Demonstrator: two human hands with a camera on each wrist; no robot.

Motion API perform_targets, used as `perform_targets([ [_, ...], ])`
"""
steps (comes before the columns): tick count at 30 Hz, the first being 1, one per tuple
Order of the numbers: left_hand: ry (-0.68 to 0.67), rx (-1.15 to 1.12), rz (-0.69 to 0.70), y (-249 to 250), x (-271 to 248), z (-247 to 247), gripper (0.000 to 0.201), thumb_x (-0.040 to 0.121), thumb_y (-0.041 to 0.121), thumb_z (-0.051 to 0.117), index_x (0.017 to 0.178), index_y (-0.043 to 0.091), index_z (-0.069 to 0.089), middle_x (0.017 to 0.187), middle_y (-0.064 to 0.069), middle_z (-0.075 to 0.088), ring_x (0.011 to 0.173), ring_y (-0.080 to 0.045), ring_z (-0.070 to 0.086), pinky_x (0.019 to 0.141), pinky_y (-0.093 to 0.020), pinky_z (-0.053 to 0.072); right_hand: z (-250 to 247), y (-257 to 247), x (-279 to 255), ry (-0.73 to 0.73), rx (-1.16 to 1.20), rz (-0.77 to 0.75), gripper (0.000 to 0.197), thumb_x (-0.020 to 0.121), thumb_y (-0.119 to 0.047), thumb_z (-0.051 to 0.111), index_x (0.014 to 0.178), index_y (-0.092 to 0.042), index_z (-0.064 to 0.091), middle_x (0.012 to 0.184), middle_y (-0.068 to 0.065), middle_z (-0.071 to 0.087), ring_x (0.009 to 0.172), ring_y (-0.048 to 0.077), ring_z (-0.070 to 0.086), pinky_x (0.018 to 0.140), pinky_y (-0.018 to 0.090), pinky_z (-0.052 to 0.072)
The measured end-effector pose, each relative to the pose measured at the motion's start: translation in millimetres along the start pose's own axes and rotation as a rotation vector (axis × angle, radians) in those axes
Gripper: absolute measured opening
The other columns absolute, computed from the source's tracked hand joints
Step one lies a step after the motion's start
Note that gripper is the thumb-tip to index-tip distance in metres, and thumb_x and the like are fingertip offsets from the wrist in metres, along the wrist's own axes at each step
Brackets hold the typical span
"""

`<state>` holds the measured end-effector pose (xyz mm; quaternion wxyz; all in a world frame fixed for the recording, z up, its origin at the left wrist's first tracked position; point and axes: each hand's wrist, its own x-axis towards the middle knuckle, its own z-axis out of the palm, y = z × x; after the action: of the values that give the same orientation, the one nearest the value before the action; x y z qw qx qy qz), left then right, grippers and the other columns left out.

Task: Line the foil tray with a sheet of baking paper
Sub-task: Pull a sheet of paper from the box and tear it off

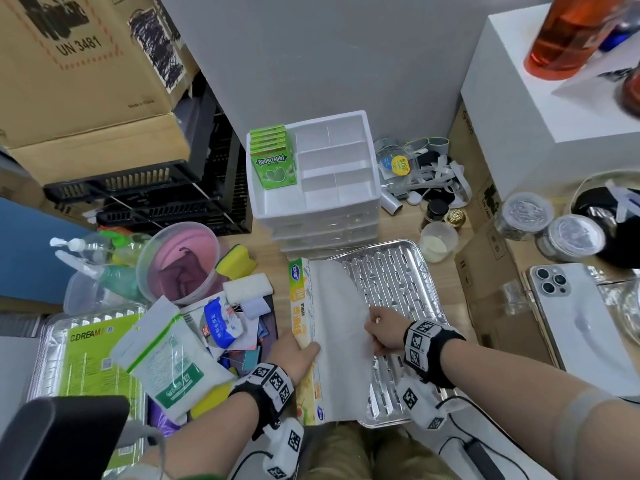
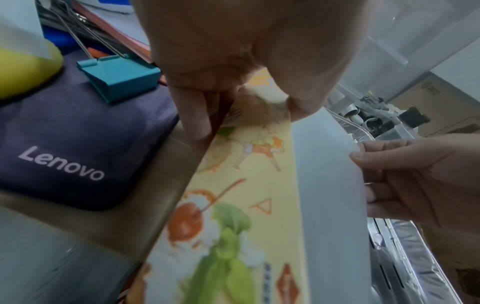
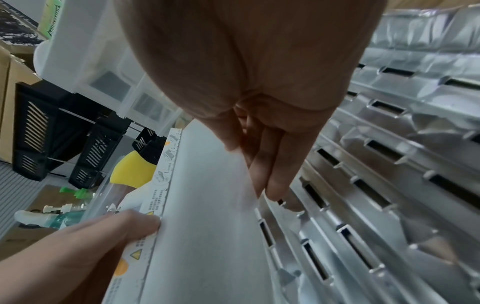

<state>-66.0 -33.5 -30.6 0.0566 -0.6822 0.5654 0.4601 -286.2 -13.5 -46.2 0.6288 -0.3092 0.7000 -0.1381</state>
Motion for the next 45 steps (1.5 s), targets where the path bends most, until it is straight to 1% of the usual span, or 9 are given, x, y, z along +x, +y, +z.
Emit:
perform_targets([
  [4,0.045,0.016,-0.013,2.2,1.1,-2.6,0.035,0.084,0.035,0.062,0.110,0.011,0.065,0.112,-0.007,0.071,0.099,-0.027,0.066,0.080,-0.029,0.048,-8.6,-1.2,-2.9,0.056,-0.020,0.023,0.020,0.092,-0.007,0.043,0.073,-0.013,0.043,0.059,0.012,0.057,0.047,0.025,0.059,0.059,0.046,0.060],
  [8,0.088,0.032,-0.023,3.6,-0.6,-8.8,0.026,0.088,0.029,0.062,0.107,0.011,0.061,0.108,-0.010,0.068,0.103,-0.030,0.064,0.080,-0.026,0.042,-22.3,1.1,-2.4,0.084,-0.067,0.065,0.019,0.091,-0.009,0.044,0.074,-0.014,0.043,0.064,0.015,0.057,0.054,0.029,0.060,0.066,0.056,0.059],
  [11,0.084,0.034,-0.025,4.6,-3.2,-10.2,0.016,0.089,0.028,0.062,0.094,0.016,0.053,0.094,-0.005,0.060,0.090,-0.026,0.059,0.077,-0.026,0.041,-27.5,3.5,-2.3,0.085,-0.098,0.088,0.021,0.092,-0.007,0.043,0.073,-0.013,0.042,0.066,0.016,0.055,0.055,0.031,0.058,0.070,0.061,0.058],
  [14,0.052,0.038,-0.009,2.7,0.2,-7.3,0.034,0.076,0.045,0.058,0.088,0.014,0.063,0.093,-0.006,0.071,0.084,-0.026,0.065,0.080,-0.036,0.055,-28.6,3.7,-3.8,0.114,-0.163,0.093,0.024,0.092,-0.006,0.042,0.069,-0.015,0.040,0.070,0.014,0.052,0.064,0.034,0.058,0.068,0.061,0.058],
  [17,0.051,0.036,0.014,-5.2,5.2,-3.4,0.049,0.067,0.047,0.053,0.098,0.013,0.069,0.095,-0.003,0.072,0.086,-0.025,0.067,0.082,-0.037,0.056,-32.6,3.9,-6.1,0.161,-0.274,0.092,0.030,0.092,-0.004,0.041,0.066,-0.018,0.040,0.068,0.006,0.049,0.077,0.033,0.059,0.060,0.044,0.055],
  [20,0.073,0.035,0.009,-7.9,5.3,-1.1,0.038,0.072,0.042,0.059,0.094,0.013,0.069,0.093,-0.005,0.075,0.081,-0.024,0.069,0.078,-0.038,0.058,-38.3,3.4,-9.6,0.152,-0.357,0.130,0.017,0.091,-0.002,0.039,0.080,-0.012,0.048,0.084,0.008,0.053,0.099,0.037,0.063,0.077,0.043,0.057],
  [24,0.092,0.074,-0.010,-6.8,4.7,1.9,0.031,0.080,0.036,0.065,0.089,0.006,0.069,0.087,-0.009,0.074,0.075,-0.026,0.069,0.069,-0.035,0.056,-41.0,9.2,-8.5,0.199,-0.450,0.114,0.005,0.092,-0.007,0.044,0.094,-0.011,0.044,0.087,0.008,0.050,0.086,0.027,0.051,0.093,0.043,0.052],
  [37,0.120,0.172,-0.094,-11.4,22.5,8.5,0.032,0.079,0.040,0.067,0.090,0.011,0.059,0.080,-0.004,0.061,0.066,-0.021,0.057,0.054,-0.026,0.042,-46.1,23.9,-10.0,0.337,-0.574,0.092,0.012,0.093,-0.009,0.045,0.098,-0.016,0.036,0.065,-0.002,0.028,0.083,0.024,0.042,0.078,0.032,0.039],
  [45,0.141,0.111,-0.130,-7.9,19.7,20.5,0.035,0.078,0.041,0.063,0.077,0.008,0.050,0.069,-0.008,0.060,0.048,-0.017,0.047,0.040,-0.026,0.027,-47.7,29.7,-17.1,0.470,-0.474,0.040,0.022,0.087,-0.002,0.039,0.105,-0.015,0.039,0.091,0.007,0.053,0.082,0.029,0.053,0.069,0.033,0.040],
])
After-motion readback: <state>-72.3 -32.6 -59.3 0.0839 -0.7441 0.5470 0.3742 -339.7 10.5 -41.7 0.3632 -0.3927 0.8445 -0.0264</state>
